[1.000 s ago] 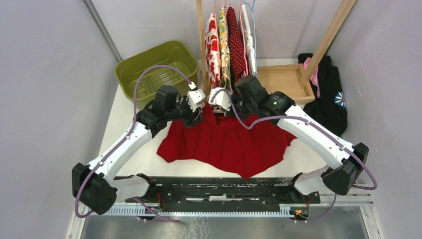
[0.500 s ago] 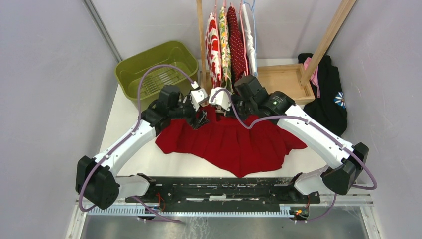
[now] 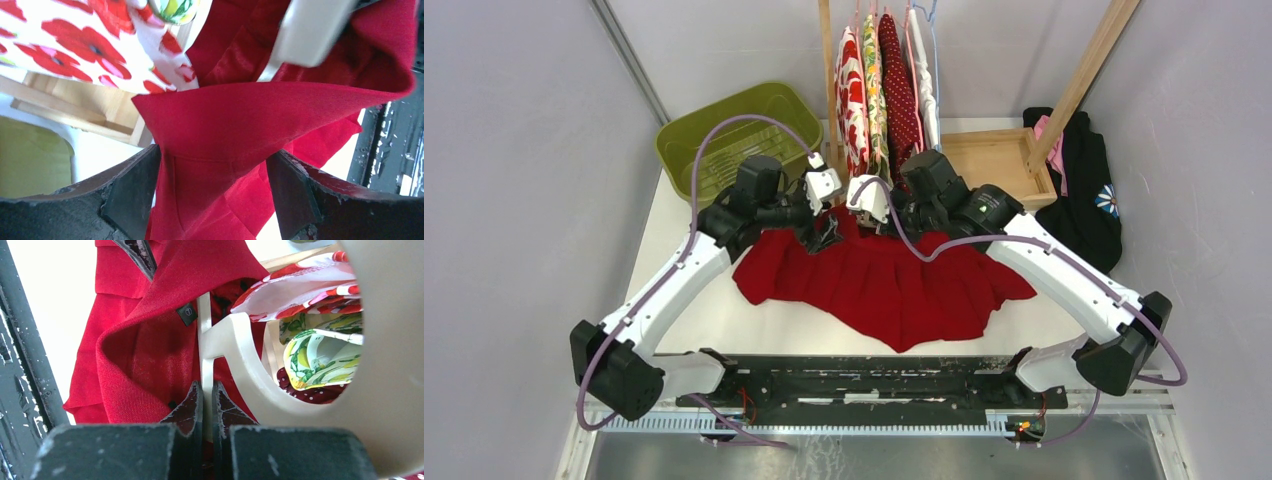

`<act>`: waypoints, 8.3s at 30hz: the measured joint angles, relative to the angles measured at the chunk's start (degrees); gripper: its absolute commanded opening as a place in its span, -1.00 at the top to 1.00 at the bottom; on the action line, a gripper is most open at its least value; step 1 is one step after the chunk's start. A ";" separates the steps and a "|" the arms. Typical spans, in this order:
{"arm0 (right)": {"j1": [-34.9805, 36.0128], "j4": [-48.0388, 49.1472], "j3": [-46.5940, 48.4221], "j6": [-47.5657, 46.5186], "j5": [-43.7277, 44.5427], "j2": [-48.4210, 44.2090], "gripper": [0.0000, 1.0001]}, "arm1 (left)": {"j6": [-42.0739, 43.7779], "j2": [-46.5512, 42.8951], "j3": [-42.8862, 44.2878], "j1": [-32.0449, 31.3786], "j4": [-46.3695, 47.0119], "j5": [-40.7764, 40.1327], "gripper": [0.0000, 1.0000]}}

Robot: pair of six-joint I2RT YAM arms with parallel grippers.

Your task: Remove the skirt from the hanger

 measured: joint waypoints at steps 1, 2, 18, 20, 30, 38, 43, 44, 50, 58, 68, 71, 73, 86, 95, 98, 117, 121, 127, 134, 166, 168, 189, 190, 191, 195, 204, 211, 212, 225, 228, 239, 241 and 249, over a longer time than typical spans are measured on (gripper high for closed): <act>0.00 0.09 0.00 -0.02 -0.17 -0.20 0.99 | 1.16 0.00 1.14 0.09 -0.96 0.70 -0.68; 0.00 0.22 0.00 -0.13 -0.33 -0.46 0.99 | 2.08 0.00 1.81 0.24 -1.60 1.53 -0.68; 0.00 -1.36 -0.79 -1.14 -2.71 -2.51 0.99 | 8.94 5.29 1.44 4.31 -7.02 16.70 -0.58; 0.00 -2.01 -0.94 -1.51 -2.69 -2.82 0.99 | 8.94 6.23 0.94 4.31 -6.82 17.73 -0.52; -0.44 -2.03 -1.33 -2.62 -1.29 -3.34 0.99 | 8.98 8.13 0.42 4.04 -6.84 18.71 0.94; -0.85 -1.22 -1.97 -3.43 -0.66 -3.65 0.99 | 8.92 8.61 2.01 3.13 -8.41 17.64 0.93; -0.98 2.19 -2.75 -3.39 1.07 -3.63 0.97 | 8.92 8.20 7.93 1.92 -13.86 8.39 0.93; -0.98 3.50 -2.99 -3.41 1.49 -3.63 0.95 | 8.98 7.76 8.74 1.77 -14.53 6.38 0.93; -0.85 10.67 -3.56 -3.91 3.06 -2.25 0.45 | 9.05 4.35 12.35 -0.22 -17.49 -5.53 0.93; -0.59 17.27 -3.30 -2.71 6.78 0.52 0.08 | 8.11 2.25 12.31 -3.04 -17.35 -13.35 0.93; -0.09 17.11 -1.22 -2.67 7.19 1.57 0.52 | 7.74 0.20 10.75 -4.02 -15.67 -15.17 0.93; -0.24 16.48 -0.66 -3.04 6.25 2.01 0.98 | 7.74 0.20 10.75 -4.09 -15.67 -15.67 0.93; -0.22 14.60 -0.46 -2.89 4.63 2.08 0.99 | 8.20 0.20 10.71 -3.85 -15.96 -16.79 0.93; -0.20 13.35 -2.08 -2.93 1.77 1.25 0.98 | 9.14 -2.75 7.76 -5.22 -14.88 -22.80 0.94; -0.02 16.87 -3.67 -2.95 4.39 0.59 0.99 | 9.97 -3.78 6.95 -5.51 -13.27 -24.79 0.94; -0.46 17.55 -3.67 -3.63 6.03 0.59 0.99 | 9.94 -3.78 5.97 -5.53 -10.88 -24.94 0.94; -7.52 19.17 -2.14 2.80 13.07 -1.38 0.22 | 9.31 -4.98 4.52 -5.55 -7.21 -26.18 0.94; -7.69 19.26 -2.14 2.99 13.92 -2.08 0.57 | 9.31 -5.84 4.35 -5.55 -7.69 -26.58 0.94; -7.67 18.60 -2.14 4.52 12.96 -2.10 0.98 | 9.31 -6.08 4.33 -5.55 -8.28 -27.10 0.94; -7.67 16.06 -2.14 5.27 11.98 -2.40 0.98 | 9.31 -6.08 4.11 -5.57 -8.41 -27.52 0.94; 10.34 11.19 4.09 14.32 9.55 -0.87 0.98 | 6.93 -0.35 3.91 -5.46 -1.11 -26.97 0.94; 10.95 10.82 2.27 14.47 10.71 -2.25 0.98 | 6.93 -0.35 3.91 -5.49 -1.25 -26.95 0.94; 4.00 17.00 -14.36 12.09 29.99 -8.83 0.90 | 7.54 -4.44 3.87 -4.61 -4.68 -29.07 0.94; 2.82 18.53 -14.19 12.02 30.29 -7.87 0.89 | 7.52 -4.59 3.87 -4.59 -4.68 -29.09 0.94; 2.05 19.61 -13.97 11.91 30.58 -7.10 0.90 | 7.50 -4.81 3.87 -4.59 -4.68 -29.11 0.94; -0.31 24.30 -11.15 10.19 32.00 -3.19 0.54 | 7.50 -6.56 3.87 -4.46 -5.03 -29.59 0.94; -4.26 32.06 -8.17 7.39 36.59 -1.16 -0.39 | 7.45 -13.33 3.87 -3.61 -11.17 -28.96 0.94; -4.66 32.00 -7.28 6.40 35.36 -1.38 -0.75 | 7.54 -15.54 3.87 -3.45 -14.51 -28.87 0.94; -4.79 31.45 -7.28 6.34 34.95 -1.55 -0.77 | 7.56 -15.54 3.87 -3.45 -14.80 -28.85 0.94; -12.98 20.02 2.34 0.85 30.60 -8.41 -0.83 | 12.83 -15.58 9.09 -2.93 -22.93 -27.36 0.94; -12.85 19.71 4.22 0.92 28.76 -9.09 -0.80 | 14.93 -14.99 11.50 -3.06 -25.05 -25.22 0.94; -12.68 14.97 0.46 2.49 19.28 -7.98 -0.74 | 21.75 -6.97 19.80 -5.84 -30.69 -21.09 0.94; -12.68 13.49 -1.90 2.69 17.27 -8.94 -0.72 | 22.53 -5.18 21.92 -5.84 -31.56 -21.16 0.94; -12.63 10.32 -3.13 4.33 12.44 -12.00 -0.68 | 23.19 -2.08 23.74 -5.84 -31.76 -21.59 0.94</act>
